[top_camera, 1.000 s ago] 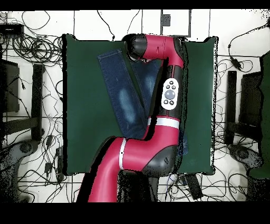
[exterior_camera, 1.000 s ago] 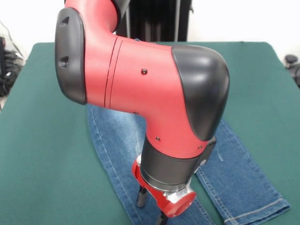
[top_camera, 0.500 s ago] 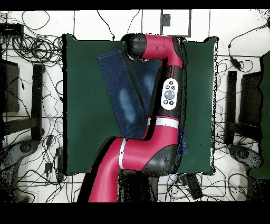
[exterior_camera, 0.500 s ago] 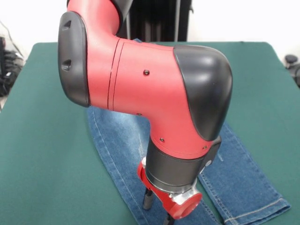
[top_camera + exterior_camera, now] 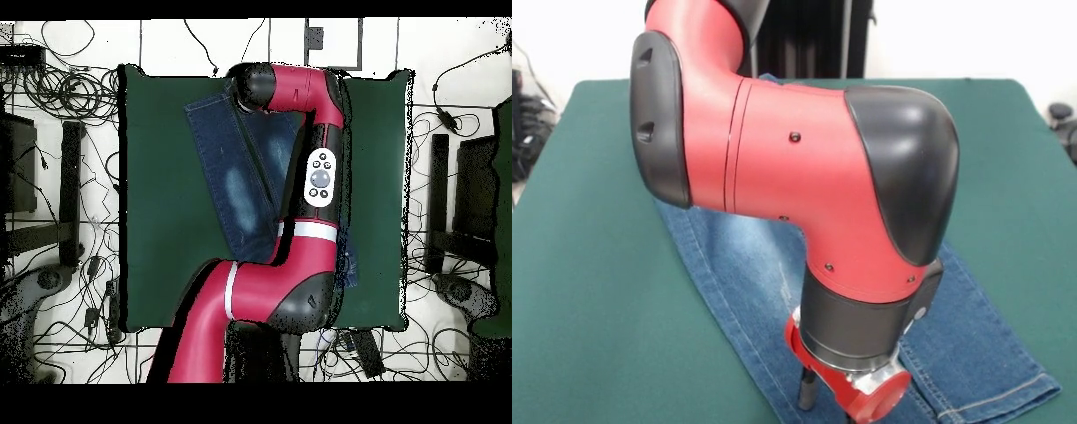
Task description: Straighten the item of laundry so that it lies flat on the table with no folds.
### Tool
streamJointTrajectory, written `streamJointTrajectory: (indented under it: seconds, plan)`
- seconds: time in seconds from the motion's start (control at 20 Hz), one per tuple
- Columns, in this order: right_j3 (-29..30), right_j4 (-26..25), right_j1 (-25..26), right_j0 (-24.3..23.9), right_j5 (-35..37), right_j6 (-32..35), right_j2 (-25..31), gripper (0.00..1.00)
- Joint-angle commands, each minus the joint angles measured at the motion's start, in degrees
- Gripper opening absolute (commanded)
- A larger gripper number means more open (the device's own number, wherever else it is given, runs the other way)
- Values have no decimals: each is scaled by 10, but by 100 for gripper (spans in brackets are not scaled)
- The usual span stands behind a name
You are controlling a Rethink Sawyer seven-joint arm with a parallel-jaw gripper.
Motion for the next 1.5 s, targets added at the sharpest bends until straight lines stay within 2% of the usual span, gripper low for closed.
streamJointTrajectory:
  seconds: [0.05, 0.4, 0.7, 1.05, 1.5]
  plan:
    - [70, 74, 102, 30, -120, 65, -10, 100]
    - [62, 161, 128, 21, -155, 51, -89, 100]
    - [62, 223, 131, 13, -135, 31, -159, 100]
    - [86, 203, 88, 18, -52, 18, -167, 100]
    - [95, 197, 68, 18, -17, 2, -169, 100]
